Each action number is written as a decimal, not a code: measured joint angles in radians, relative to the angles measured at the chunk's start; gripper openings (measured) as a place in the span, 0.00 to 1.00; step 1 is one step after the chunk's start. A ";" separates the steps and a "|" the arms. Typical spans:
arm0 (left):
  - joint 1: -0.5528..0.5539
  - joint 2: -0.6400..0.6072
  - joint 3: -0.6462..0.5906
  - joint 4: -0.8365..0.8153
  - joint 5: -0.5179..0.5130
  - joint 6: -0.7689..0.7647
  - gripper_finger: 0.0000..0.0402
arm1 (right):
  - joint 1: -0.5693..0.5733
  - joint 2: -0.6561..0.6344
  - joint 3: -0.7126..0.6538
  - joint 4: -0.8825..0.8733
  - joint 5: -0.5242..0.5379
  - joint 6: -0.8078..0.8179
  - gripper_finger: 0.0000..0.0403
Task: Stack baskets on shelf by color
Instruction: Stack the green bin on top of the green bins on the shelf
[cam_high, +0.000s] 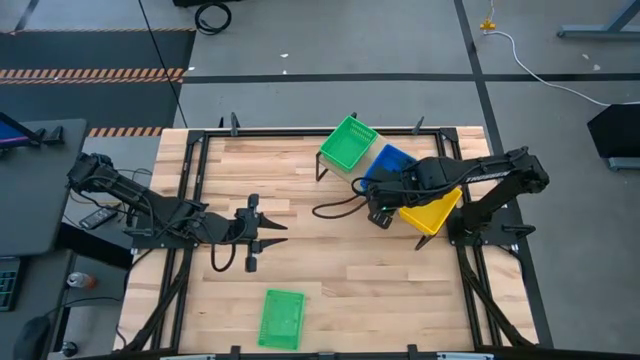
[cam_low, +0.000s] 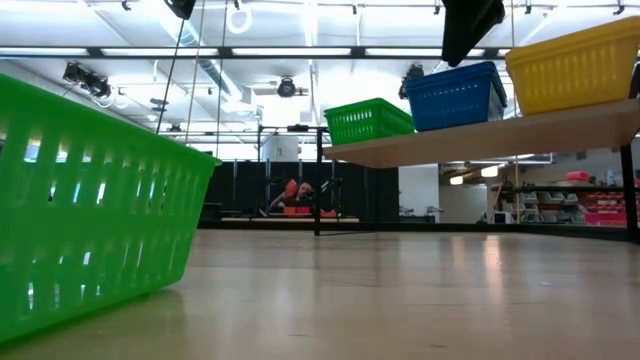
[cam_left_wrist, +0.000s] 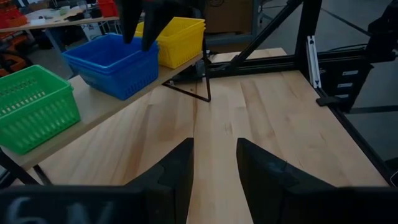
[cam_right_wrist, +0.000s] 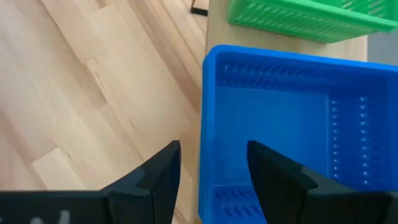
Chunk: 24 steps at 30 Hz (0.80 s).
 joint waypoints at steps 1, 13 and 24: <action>0.000 0.000 0.000 0.000 0.000 0.000 0.32 | 0.000 0.002 0.000 -0.007 0.000 0.000 0.47; -0.035 0.003 0.009 0.129 0.256 0.012 0.32 | 0.071 -0.006 0.018 0.061 -0.093 0.019 0.46; -0.283 0.174 0.175 -0.054 0.028 -0.003 0.32 | 0.313 -0.006 -0.035 0.231 -0.186 0.096 0.46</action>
